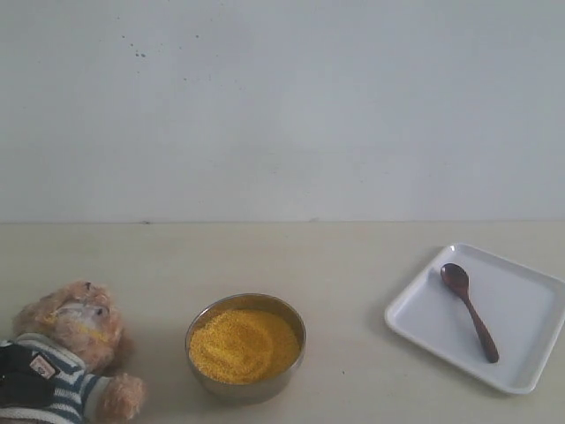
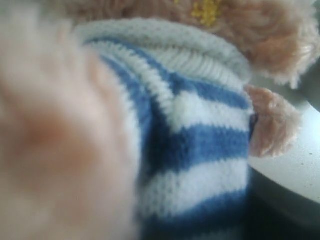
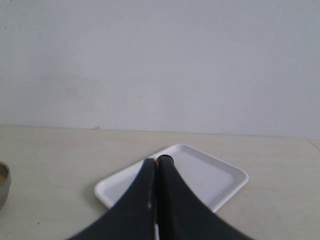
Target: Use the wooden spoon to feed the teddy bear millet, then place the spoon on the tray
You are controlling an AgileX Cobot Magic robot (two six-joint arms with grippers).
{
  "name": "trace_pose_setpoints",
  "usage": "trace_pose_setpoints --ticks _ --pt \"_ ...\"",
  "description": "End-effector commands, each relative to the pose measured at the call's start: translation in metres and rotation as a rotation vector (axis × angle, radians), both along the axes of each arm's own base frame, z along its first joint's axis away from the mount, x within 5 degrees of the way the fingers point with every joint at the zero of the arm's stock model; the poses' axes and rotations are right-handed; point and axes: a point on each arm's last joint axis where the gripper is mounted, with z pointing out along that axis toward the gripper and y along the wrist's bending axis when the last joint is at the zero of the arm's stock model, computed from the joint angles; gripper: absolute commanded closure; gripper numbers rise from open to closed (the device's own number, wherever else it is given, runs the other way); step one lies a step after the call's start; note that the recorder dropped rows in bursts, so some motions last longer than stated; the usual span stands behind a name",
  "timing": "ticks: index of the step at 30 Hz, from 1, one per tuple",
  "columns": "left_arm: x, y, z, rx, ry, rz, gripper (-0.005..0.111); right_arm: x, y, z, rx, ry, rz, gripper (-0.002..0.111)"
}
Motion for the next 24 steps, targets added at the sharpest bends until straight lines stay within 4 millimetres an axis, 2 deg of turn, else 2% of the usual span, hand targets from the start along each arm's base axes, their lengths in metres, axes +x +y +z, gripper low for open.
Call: trace_pose_setpoints --ticks 1,12,24 --pt "0.003 0.003 -0.002 0.012 -0.004 0.02 0.049 -0.001 0.0 0.001 0.002 -0.01 -0.004 0.108" --pt "0.005 0.004 -0.014 0.013 0.035 0.027 0.049 -0.001 0.0 0.001 0.002 -0.01 -0.004 0.108" --pt "0.007 -0.002 -0.007 -0.066 0.042 -0.03 0.049 -0.001 0.0 0.001 0.002 -0.01 -0.004 0.108"
